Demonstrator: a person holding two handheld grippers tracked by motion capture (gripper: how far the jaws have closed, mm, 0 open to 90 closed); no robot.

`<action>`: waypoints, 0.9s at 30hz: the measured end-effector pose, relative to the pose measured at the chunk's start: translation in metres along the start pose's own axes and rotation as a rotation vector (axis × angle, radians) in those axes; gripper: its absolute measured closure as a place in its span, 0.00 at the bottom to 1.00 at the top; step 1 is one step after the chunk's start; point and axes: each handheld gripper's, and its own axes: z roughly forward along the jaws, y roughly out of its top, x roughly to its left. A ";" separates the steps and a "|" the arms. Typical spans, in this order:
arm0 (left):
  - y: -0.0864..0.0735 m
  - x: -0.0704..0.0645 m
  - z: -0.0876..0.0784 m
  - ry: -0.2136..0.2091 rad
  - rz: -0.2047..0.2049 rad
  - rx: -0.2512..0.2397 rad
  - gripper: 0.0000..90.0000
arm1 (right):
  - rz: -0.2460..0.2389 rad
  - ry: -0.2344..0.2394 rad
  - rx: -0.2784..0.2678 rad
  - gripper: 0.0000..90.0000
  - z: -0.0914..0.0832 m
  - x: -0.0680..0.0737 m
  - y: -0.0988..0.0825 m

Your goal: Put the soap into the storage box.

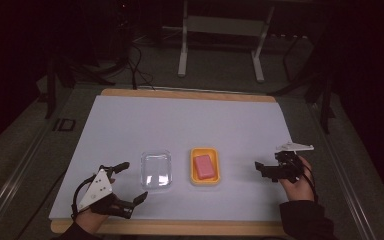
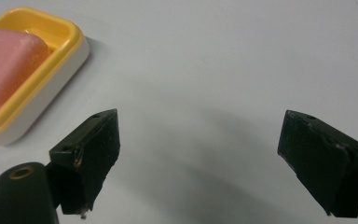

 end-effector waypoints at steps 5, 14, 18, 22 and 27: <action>0.000 0.000 0.000 -0.001 -0.001 0.002 0.00 | 0.019 -0.018 -0.028 0.14 -0.007 -0.010 -0.013; 0.000 0.000 0.000 -0.011 0.004 0.011 0.00 | 0.044 -0.023 -0.045 0.14 -0.012 -0.018 -0.028; 0.000 0.000 0.000 -0.016 0.004 0.013 0.00 | 0.061 -0.017 -0.051 0.14 -0.014 -0.020 -0.032; 0.000 -0.001 0.000 -0.018 0.004 0.011 0.00 | 0.084 -0.016 -0.046 0.14 -0.013 -0.023 -0.039; 0.000 -0.001 -0.001 -0.022 0.002 0.009 0.00 | 0.095 -0.019 -0.046 0.14 -0.012 -0.024 -0.040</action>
